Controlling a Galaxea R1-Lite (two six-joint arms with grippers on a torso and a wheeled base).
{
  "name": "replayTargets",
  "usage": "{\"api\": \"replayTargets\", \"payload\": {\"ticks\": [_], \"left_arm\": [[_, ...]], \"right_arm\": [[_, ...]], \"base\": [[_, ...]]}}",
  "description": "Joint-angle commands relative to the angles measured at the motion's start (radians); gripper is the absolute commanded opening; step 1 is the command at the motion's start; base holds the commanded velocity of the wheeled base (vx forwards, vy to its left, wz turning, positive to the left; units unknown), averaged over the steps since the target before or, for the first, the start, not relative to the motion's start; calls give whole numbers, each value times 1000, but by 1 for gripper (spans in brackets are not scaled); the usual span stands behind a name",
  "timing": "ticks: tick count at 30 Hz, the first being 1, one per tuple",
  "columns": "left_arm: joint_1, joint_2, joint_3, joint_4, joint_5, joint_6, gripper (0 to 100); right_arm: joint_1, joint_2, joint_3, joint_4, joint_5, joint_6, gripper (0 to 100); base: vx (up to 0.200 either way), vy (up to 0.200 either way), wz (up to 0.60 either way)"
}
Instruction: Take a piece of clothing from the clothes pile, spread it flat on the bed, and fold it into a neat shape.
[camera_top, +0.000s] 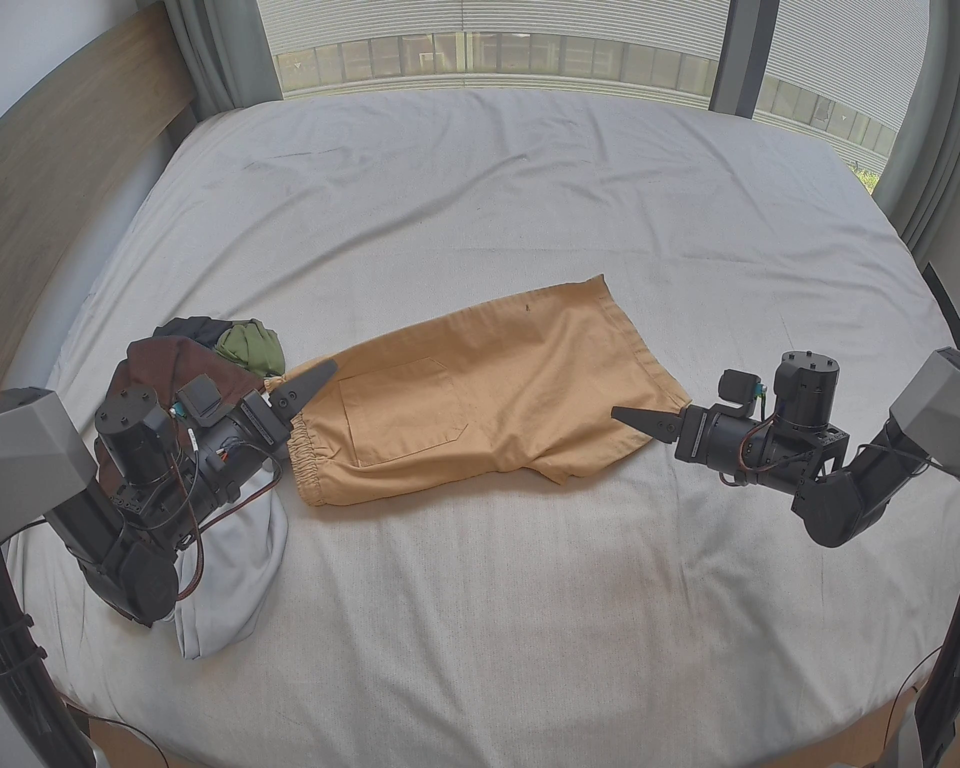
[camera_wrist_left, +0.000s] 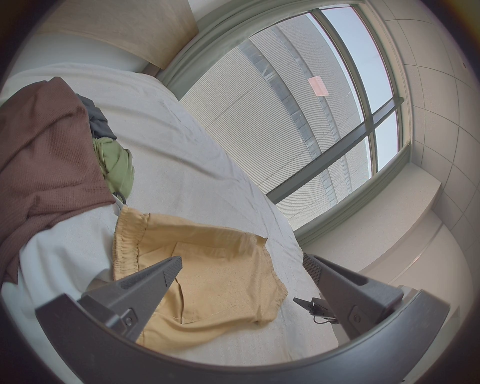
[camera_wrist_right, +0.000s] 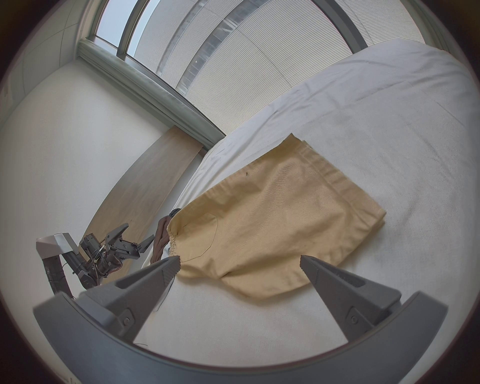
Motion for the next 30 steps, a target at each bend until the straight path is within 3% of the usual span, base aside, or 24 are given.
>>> {"api": "replayTargets", "payload": {"ticks": [1, 6, 30], "left_arm": [[-10, 5, 6, 1, -1, 15, 100], [-12, 16, 9, 1, -4, 57, 100], [-47, 37, 17, -1, 6, 63, 100]], "right_arm": [[20, 13, 11, 0, 0, 0, 100], [44, 52, 21, -10, -1, -3, 100], [49, 211, -33, -30, -10, -23, 100]], "base": [[0, 0, 0], [0, 0, 0], [0, 0, 0]]}}
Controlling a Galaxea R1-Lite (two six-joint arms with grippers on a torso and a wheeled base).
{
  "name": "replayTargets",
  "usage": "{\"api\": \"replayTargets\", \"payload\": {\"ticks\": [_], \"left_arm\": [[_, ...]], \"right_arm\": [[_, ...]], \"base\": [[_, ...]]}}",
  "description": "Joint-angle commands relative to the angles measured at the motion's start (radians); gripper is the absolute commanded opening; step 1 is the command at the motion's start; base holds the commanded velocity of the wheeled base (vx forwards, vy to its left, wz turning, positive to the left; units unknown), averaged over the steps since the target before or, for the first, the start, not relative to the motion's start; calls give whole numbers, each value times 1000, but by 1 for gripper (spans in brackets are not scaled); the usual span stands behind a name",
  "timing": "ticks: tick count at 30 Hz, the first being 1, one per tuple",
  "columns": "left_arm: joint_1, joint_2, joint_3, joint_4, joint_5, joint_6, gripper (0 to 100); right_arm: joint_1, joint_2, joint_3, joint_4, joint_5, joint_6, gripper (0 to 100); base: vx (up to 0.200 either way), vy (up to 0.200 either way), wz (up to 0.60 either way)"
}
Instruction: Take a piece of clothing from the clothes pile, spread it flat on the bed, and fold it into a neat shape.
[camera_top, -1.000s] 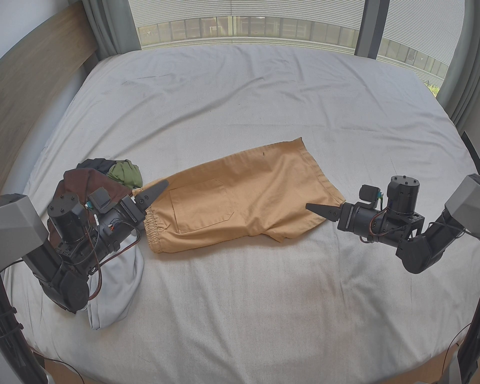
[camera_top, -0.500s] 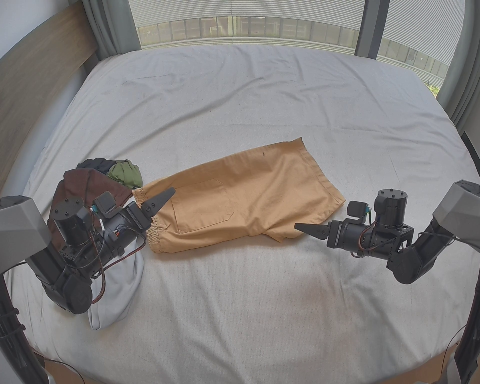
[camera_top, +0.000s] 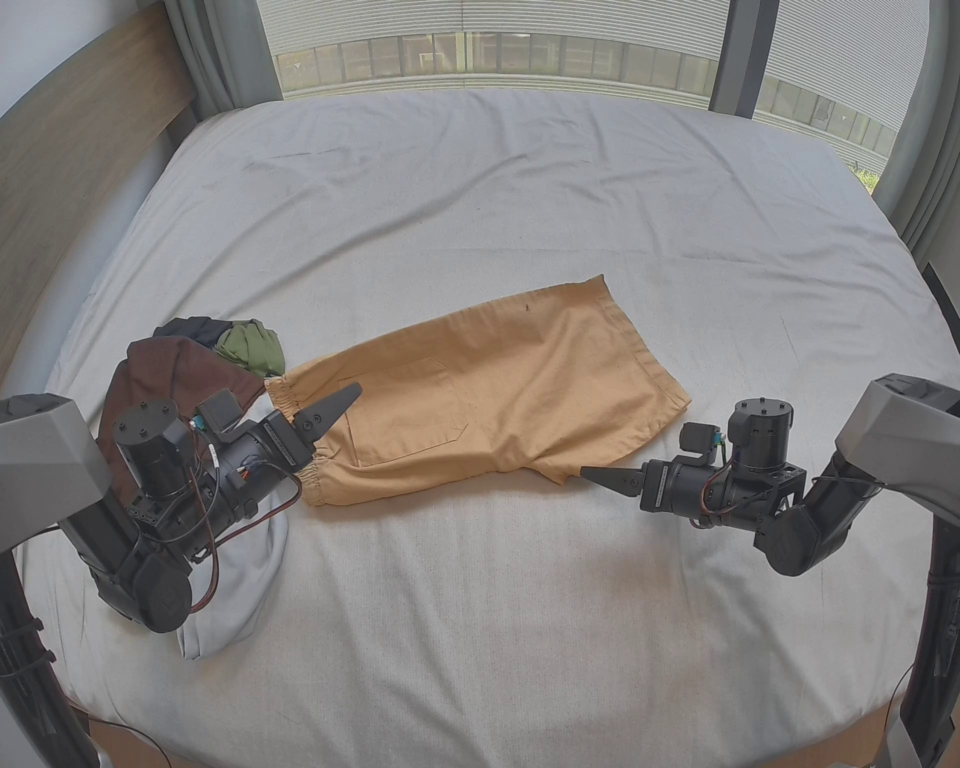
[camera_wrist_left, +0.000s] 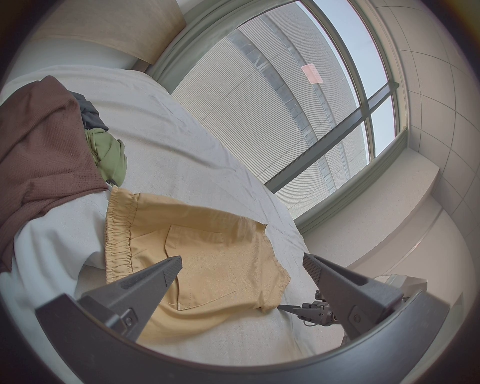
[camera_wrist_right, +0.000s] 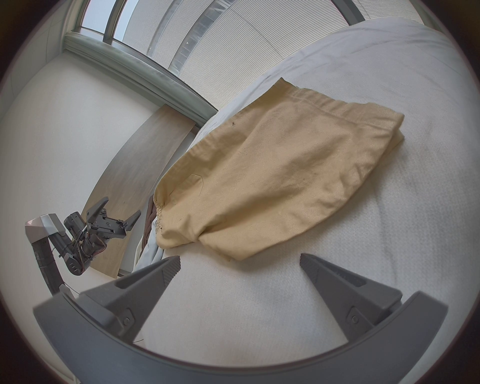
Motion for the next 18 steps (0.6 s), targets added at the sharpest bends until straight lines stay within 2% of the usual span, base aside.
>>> {"api": "replayTargets", "payload": {"ticks": [1, 5, 11, 14, 15, 18], "left_arm": [[-4, 9, 1, 0, 0, -1, 100], [-7, 9, -1, 0, 0, -1, 100], [-27, 29, -3, 0, 6, 1, 100], [-29, 31, -4, 0, 9, 1, 100], [-29, 28, -6, 0, 9, 1, 100], [-27, 28, -7, 0, 9, 1, 100]], "right_arm": [[4, 69, -41, -23, -5, 4, 100], [5, 115, -72, -86, -28, 20, 100], [27, 166, -132, -183, -72, 127, 100], [30, 175, -139, -194, -77, 139, 100], [36, 210, -179, -229, -101, 170, 100], [39, 224, -201, -243, -111, 196, 100]], "base": [[0, 0, 0], [0, 0, 0], [0, 0, 0], [0, 0, 0], [0, 0, 0], [0, 0, 0]]}}
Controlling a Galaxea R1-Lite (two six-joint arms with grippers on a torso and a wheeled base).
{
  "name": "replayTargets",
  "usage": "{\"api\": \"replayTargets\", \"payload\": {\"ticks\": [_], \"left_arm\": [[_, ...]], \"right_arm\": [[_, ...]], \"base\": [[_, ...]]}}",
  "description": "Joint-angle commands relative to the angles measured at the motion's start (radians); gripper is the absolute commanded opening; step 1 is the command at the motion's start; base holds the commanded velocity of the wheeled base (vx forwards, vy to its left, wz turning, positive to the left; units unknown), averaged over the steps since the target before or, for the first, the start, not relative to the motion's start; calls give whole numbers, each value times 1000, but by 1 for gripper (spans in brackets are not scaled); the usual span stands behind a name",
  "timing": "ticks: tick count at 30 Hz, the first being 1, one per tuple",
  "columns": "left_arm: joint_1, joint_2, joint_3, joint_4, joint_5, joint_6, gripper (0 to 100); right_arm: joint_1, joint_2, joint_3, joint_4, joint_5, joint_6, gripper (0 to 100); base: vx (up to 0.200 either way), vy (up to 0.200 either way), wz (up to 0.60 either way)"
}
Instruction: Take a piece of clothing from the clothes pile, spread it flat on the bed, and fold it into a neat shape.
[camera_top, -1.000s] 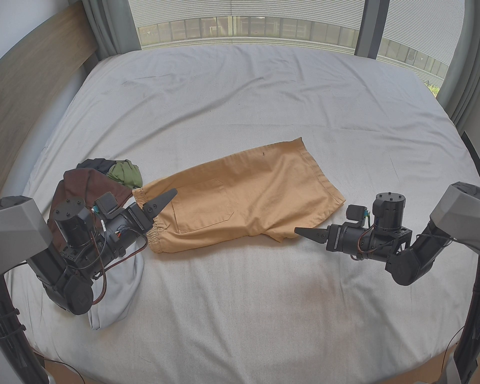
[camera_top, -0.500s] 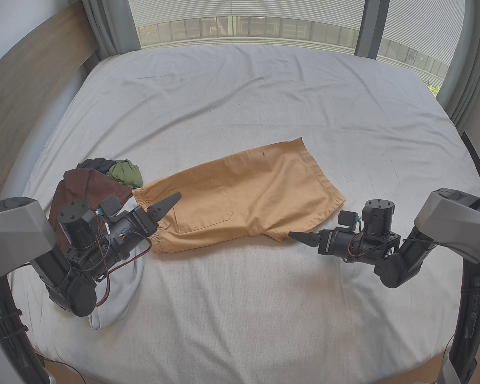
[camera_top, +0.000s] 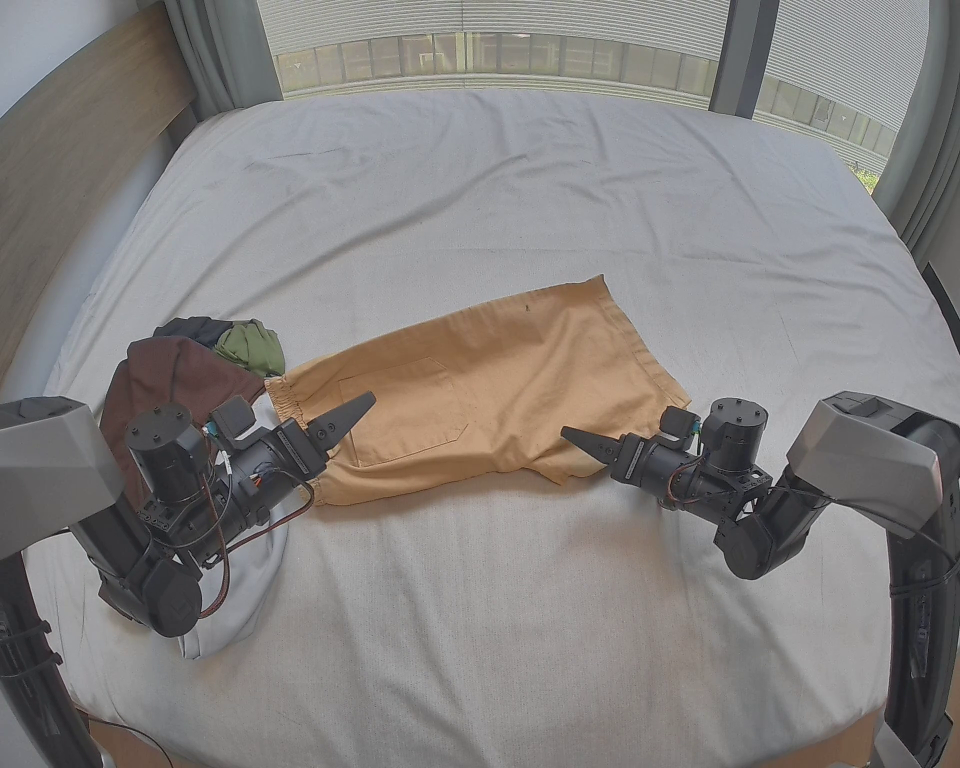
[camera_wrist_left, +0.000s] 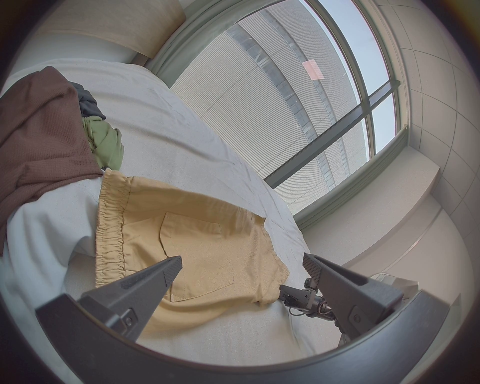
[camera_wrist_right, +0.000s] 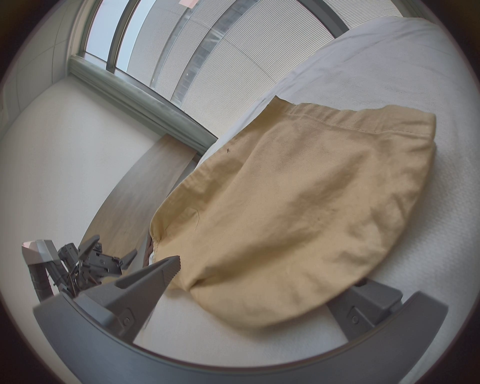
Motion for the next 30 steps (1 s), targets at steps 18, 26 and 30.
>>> {"api": "replayTargets", "payload": {"ticks": [18, 26, 30], "left_arm": [[4, 9, -6, -1, 0, -1, 100], [6, 7, -9, -1, 0, -2, 100], [7, 7, -9, -1, 0, -2, 100]], "right_arm": [[57, 132, -108, -122, -86, 70, 0], [76, 94, -79, -135, -89, 63, 0], [81, 32, -10, -124, -89, 60, 0]], "base": [[0, 0, 0], [0, 0, 0], [0, 0, 0]]}}
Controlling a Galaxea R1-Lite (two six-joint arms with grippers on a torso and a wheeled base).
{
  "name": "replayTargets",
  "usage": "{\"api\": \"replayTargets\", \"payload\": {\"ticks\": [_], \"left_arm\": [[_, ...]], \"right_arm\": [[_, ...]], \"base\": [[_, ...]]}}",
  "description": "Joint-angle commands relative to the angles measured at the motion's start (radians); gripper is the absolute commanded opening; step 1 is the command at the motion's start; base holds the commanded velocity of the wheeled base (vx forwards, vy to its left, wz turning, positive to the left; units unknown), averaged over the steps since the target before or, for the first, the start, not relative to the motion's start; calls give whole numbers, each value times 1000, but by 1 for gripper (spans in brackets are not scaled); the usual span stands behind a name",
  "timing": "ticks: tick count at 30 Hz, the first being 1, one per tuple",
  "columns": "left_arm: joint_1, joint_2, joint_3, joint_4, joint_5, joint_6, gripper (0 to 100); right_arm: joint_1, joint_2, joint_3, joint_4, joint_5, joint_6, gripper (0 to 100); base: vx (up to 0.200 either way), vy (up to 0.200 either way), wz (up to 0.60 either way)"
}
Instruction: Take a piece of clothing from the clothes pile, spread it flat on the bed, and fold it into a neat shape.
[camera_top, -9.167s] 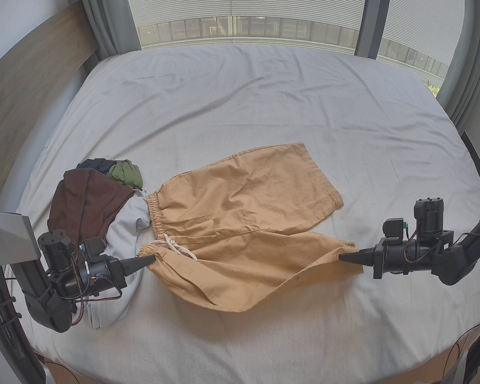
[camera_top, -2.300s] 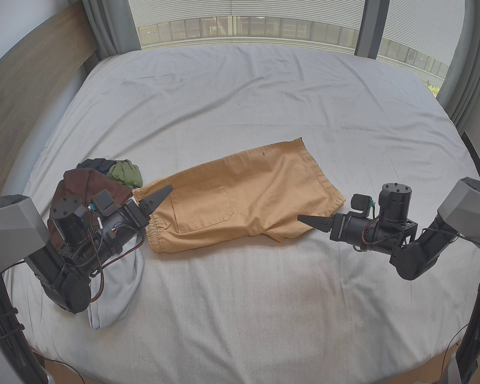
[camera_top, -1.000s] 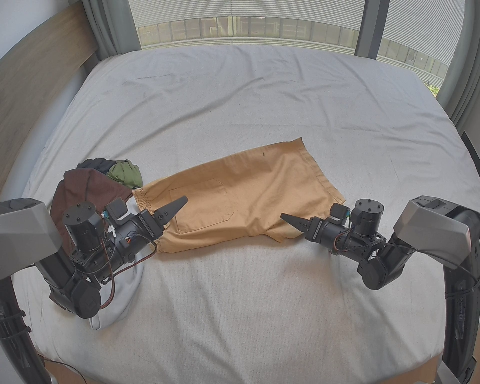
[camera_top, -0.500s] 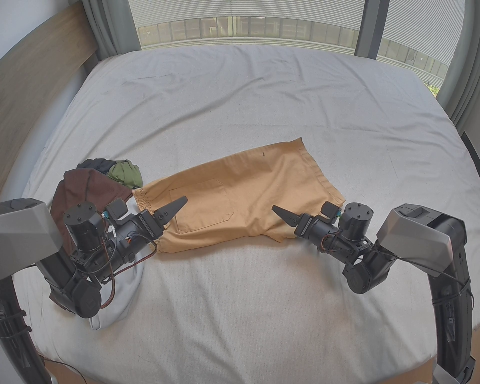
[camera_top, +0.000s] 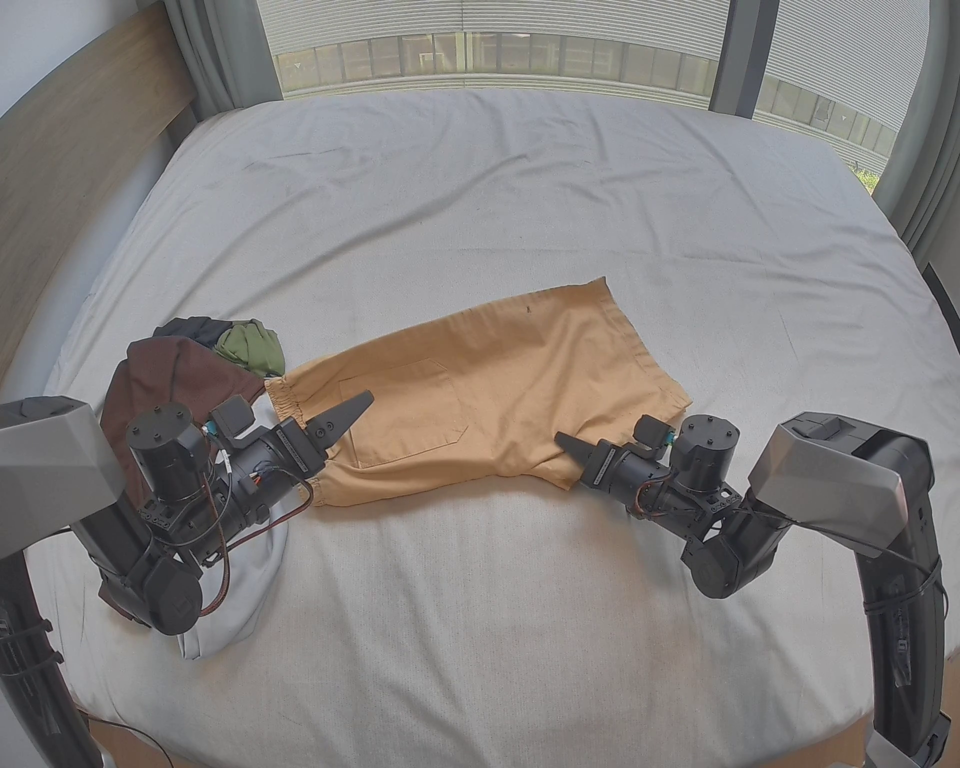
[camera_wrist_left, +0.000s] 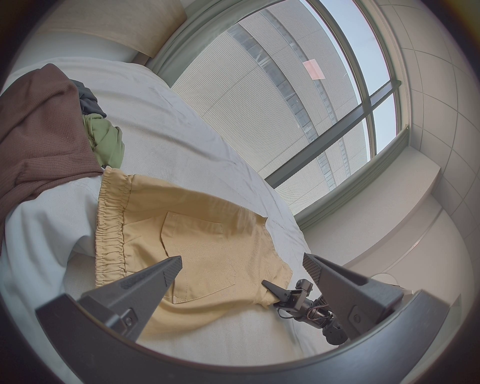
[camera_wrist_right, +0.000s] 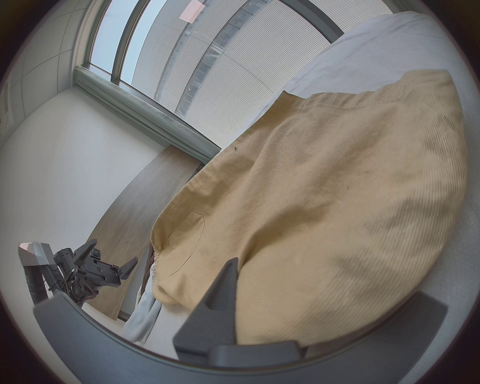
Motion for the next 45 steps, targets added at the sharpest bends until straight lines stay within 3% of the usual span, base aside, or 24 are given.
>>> {"api": "replayTargets", "payload": {"ticks": [1, 9, 24, 30, 45], "left_arm": [[1, 0, -1, 0, 0, -2, 100], [9, 0, -4, 0, -2, -5, 100], [17, -2, -15, 0, 3, -10, 100], [14, 0, -13, 0, 3, -10, 100], [-6, 15, 2, 0, 0, -4, 100]], "right_arm": [[12, -84, 79, 4, 1, -3, 0], [4, -225, 282, 12, 1, -10, 0], [-6, -465, 630, 185, 1, -184, 0], [-19, -485, 737, 190, 1, -234, 0], [-6, -445, 766, 153, 1, -237, 0]], "base": [[0, 0, 0], [0, 0, 0], [0, 0, 0], [0, 0, 0], [0, 0, 0]]}}
